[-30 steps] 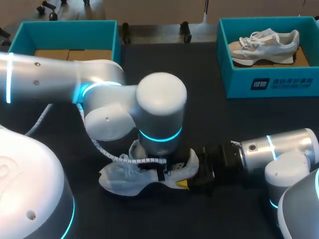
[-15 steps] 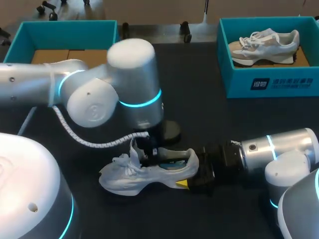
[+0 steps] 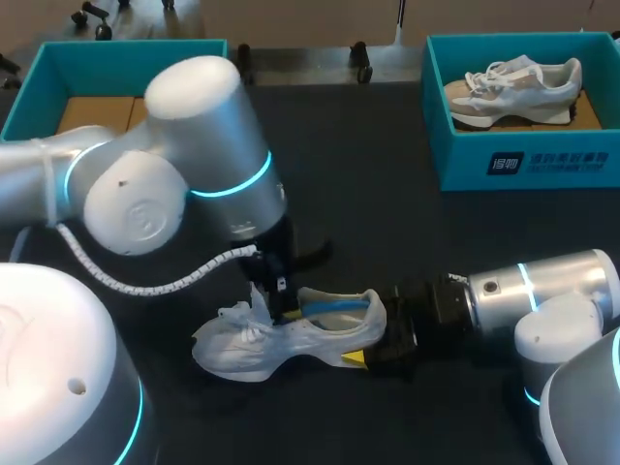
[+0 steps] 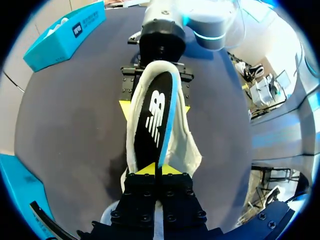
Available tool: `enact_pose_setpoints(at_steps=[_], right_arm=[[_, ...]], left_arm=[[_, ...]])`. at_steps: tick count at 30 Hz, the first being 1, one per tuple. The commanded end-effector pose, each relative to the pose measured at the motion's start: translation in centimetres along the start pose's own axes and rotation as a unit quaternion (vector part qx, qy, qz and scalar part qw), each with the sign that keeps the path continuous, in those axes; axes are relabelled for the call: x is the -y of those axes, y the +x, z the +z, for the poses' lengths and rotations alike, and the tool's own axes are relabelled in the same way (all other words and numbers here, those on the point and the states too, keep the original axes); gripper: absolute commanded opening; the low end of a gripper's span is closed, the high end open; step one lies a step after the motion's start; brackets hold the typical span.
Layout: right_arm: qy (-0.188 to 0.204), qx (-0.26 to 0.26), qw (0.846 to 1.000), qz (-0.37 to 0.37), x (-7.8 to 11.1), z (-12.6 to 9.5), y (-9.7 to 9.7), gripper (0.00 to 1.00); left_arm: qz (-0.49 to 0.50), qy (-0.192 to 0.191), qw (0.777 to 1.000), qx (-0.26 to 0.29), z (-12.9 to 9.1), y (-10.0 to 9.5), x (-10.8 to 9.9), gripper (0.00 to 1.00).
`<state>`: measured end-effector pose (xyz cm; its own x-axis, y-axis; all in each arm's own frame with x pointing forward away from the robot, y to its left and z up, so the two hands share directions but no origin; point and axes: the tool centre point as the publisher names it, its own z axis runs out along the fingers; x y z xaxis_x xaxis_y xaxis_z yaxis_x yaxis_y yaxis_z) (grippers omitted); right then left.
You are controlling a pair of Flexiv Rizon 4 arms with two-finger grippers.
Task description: Take the shoe out of the shoebox, open the shoe tongue, remove and reinsert the insole, then place the shoe into the shoebox
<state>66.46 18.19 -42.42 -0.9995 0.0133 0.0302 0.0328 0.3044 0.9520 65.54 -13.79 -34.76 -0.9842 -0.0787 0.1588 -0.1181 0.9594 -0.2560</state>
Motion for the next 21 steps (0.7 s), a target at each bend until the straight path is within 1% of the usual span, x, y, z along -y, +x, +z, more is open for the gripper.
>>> enact_pose_setpoints(at_steps=[1, 8, 11, 16, 21], right_arm=[[0.003, 0.000, 1.000, 0.000, -0.1, 0.2, 0.1, 0.00], [0.003, 0.000, 1.000, 0.000, -0.1, 0.2, 0.1, 0.00], [0.003, 0.000, 1.000, 0.000, -0.1, 0.2, 0.1, 0.00], [0.003, 0.000, 1.000, 0.000, -0.1, 0.2, 0.1, 0.00], [0.003, 0.000, 1.000, 0.000, -0.1, 0.2, 0.1, 0.00]], left_arm=[[-0.007, 0.050, 0.999, 0.011, -0.7, 0.4, -0.7, 0.00], [-0.019, 0.063, 0.998, 0.020, -1.3, 0.3, -0.1, 0.00], [-0.025, 0.067, 0.997, 0.027, -1.4, 0.3, 0.5, 0.00], [-0.034, 0.070, 0.996, 0.053, -1.2, 0.4, 1.7, 0.00], [-0.034, 0.067, 0.993, 0.088, -0.5, 1.0, 2.7, 0.00]])
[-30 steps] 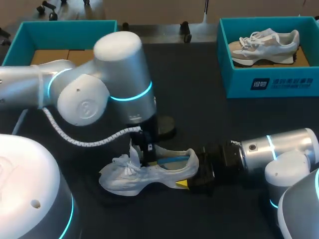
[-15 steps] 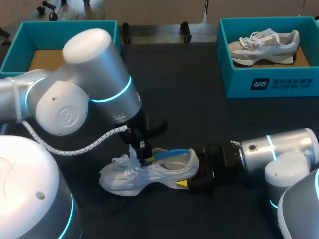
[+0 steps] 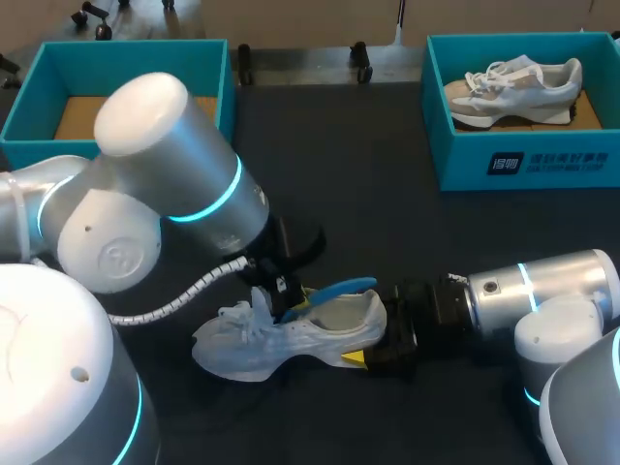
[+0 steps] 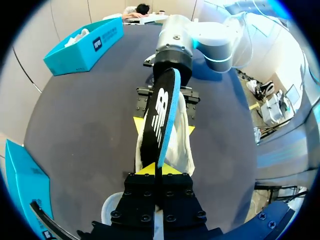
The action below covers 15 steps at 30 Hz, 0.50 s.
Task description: Take the shoe out of the shoebox, open the shoe tongue, remove and reinsert the insole, then place the shoe into the shoebox
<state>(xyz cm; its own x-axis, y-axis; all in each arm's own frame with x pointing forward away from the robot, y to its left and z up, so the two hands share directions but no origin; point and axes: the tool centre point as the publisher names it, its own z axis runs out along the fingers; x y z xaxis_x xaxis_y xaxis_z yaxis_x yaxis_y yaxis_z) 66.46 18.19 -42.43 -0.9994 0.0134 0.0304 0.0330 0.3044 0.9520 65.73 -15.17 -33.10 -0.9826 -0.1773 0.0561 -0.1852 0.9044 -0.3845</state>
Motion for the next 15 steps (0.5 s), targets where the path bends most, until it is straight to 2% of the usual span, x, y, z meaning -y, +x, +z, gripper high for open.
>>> enact_pose_setpoints(at_steps=[1, 6, 7, 11, 15], right_arm=[[0.003, 0.000, 1.000, 0.000, -0.1, 0.2, 0.1, 0.00], [0.003, 0.000, 1.000, 0.000, -0.1, 0.2, 0.1, 0.00], [0.003, 0.000, 1.000, 0.000, -0.1, 0.2, 0.1, 0.00], [0.003, 0.000, 1.000, 0.000, -0.1, 0.2, 0.1, 0.00], [0.003, 0.000, 1.000, 0.000, -0.1, 0.2, 0.1, 0.00]], left_arm=[[-0.002, -0.005, 1.000, 0.027, 0.9, 1.1, 1.0, 0.00], [-0.004, -0.005, 0.999, 0.049, 1.2, 1.4, 1.9, 0.01], [-0.002, -0.005, 0.999, 0.049, 1.3, 1.5, 2.0, 0.07], [0.012, -0.009, 0.999, 0.052, 1.2, 2.1, 2.5, 0.22], [0.024, -0.005, 0.998, 0.056, 0.5, 2.8, 2.5, 0.43]])
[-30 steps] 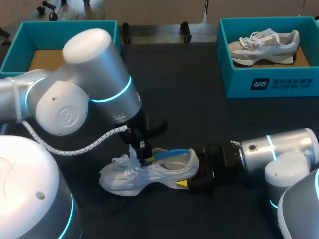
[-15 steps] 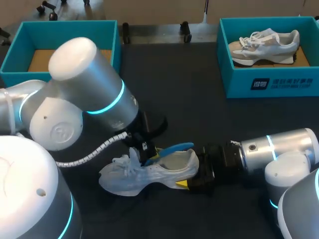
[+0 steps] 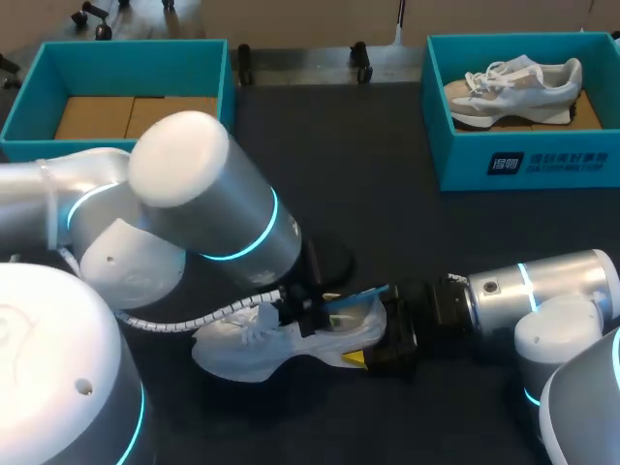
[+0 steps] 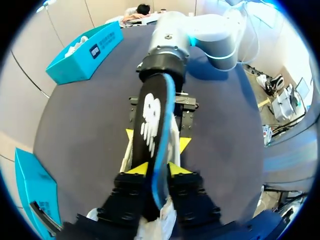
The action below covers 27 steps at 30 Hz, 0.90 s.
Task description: Take the shoe out of the shoebox, open the shoe tongue, remove and reinsert the insole, then place the shoe into the shoebox
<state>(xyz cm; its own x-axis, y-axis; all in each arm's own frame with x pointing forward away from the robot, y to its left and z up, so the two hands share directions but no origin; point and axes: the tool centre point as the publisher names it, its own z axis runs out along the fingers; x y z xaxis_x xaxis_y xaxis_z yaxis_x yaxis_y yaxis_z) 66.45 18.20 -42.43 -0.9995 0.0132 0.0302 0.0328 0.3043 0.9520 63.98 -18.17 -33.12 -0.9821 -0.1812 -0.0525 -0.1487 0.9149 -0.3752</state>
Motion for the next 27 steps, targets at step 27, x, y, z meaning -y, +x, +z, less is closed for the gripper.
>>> enact_pose_setpoints(at_steps=[27], right_arm=[[0.003, 0.000, 1.000, 0.000, -0.1, 0.1, 0.1, 0.00]], left_arm=[[0.022, 0.019, 0.998, 0.051, -2.4, 0.6, 1.6, 0.44]])
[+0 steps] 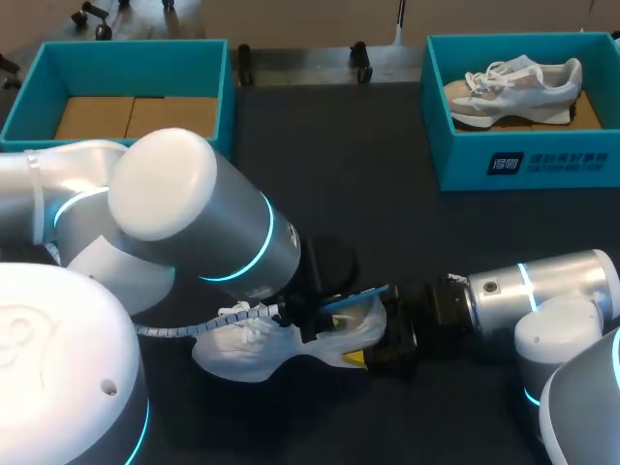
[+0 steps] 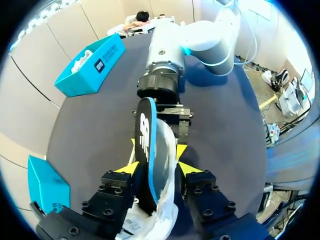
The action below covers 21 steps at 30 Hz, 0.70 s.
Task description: Take the shoe out of the shoebox, open the shoe tongue, remove and reinsert the insole, then place the shoe into the shoebox
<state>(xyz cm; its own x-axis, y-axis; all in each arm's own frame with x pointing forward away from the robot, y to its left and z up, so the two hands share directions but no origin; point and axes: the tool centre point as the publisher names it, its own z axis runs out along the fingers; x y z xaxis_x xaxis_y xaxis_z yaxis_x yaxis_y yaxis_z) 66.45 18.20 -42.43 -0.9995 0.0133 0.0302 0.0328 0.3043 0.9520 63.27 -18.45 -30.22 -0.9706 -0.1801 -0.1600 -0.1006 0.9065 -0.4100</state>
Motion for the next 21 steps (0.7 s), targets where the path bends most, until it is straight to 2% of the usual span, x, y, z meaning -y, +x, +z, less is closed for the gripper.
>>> enact_pose_setpoints(at_steps=[1, 5, 6, 8, 19, 21], right_arm=[[0.003, 0.000, 1.000, 0.000, -0.1, 0.1, 0.1, 0.00], [0.003, 0.000, 1.000, 0.000, -0.1, 0.1, 0.1, 0.00], [0.003, 0.000, 1.000, 0.000, -0.1, 0.1, 0.1, 0.00], [0.003, 0.000, 1.000, 0.000, -0.1, 0.1, 0.1, 0.00], [0.003, 0.000, 1.000, 0.000, -0.1, 0.1, 0.1, 0.00], [0.003, 0.000, 1.000, 0.000, -0.1, 0.1, 0.1, 0.00]], left_arm=[[0.002, -0.003, 1.000, 0.002, 0.4, -0.1, 0.5, 0.43], [0.003, -0.003, 1.000, 0.003, 0.6, -0.1, 0.7, 0.27], [0.003, -0.003, 1.000, 0.004, 0.6, 0.0, 0.8, 0.14], [0.004, -0.004, 1.000, 0.005, 0.6, 0.0, 0.9, 0.00], [0.019, 0.014, 1.000, 0.017, -1.3, 0.8, 1.0, 0.00], [0.021, 0.021, 0.999, 0.030, -1.7, 1.0, 1.0, 0.22]])
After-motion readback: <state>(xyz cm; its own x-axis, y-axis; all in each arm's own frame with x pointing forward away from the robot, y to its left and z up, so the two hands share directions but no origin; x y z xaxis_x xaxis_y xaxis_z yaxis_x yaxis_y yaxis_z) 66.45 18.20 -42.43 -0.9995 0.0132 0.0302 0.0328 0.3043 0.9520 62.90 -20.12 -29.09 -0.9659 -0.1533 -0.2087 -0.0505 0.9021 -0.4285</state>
